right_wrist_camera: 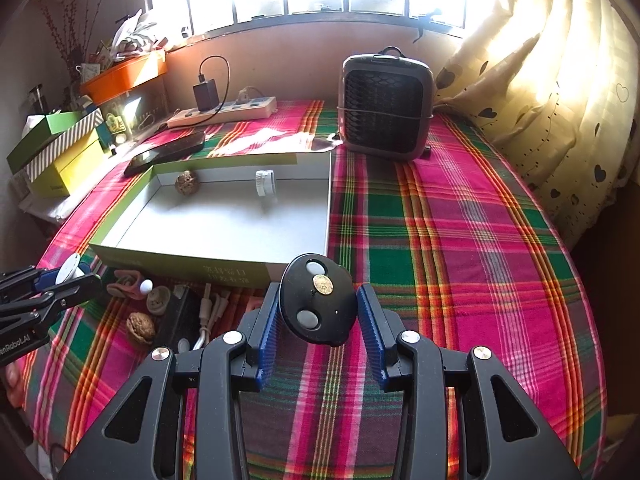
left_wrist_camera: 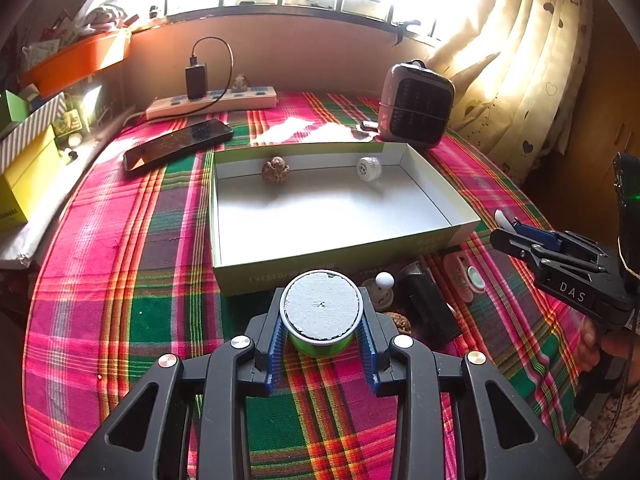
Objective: Organize objects
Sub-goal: 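Lift and carry the spool and black case over the white box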
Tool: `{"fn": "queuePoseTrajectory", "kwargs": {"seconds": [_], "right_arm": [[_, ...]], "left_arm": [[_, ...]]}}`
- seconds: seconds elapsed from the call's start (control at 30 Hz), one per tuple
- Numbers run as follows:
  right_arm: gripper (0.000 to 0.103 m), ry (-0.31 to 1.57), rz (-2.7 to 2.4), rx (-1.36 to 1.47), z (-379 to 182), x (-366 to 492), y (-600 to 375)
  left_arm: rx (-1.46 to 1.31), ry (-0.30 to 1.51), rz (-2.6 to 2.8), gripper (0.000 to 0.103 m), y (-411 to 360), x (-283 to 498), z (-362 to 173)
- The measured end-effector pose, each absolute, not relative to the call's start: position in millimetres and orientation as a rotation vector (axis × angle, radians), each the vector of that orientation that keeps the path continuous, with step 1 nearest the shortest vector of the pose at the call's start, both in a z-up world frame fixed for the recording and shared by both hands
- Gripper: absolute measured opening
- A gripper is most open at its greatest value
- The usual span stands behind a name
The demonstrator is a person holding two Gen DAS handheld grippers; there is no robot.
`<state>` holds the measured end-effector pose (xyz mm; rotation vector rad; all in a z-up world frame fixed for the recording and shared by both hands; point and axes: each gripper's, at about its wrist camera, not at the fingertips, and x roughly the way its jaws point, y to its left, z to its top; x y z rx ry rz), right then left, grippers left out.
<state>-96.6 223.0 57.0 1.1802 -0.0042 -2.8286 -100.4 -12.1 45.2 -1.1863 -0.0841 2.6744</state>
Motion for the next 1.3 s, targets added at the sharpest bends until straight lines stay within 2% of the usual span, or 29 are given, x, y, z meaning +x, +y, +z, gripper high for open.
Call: {"fn": "queuePoseTrajectory", "kwargs": {"seconds": [0.67,1.3], "right_arm": [[0.039,0.068,-2.773,1.136,71.8,-141.3,197.0],[0.039,0.152,-2.739,1.218,55.5,-213.7,189.5]], "left_arm": [[-1.176,-0.076,2.685,0.03,-12.9,-141.8,53.0],[-1.227,-0.081,2.702,0.03,-21.7,-201.2,42.4]]}}
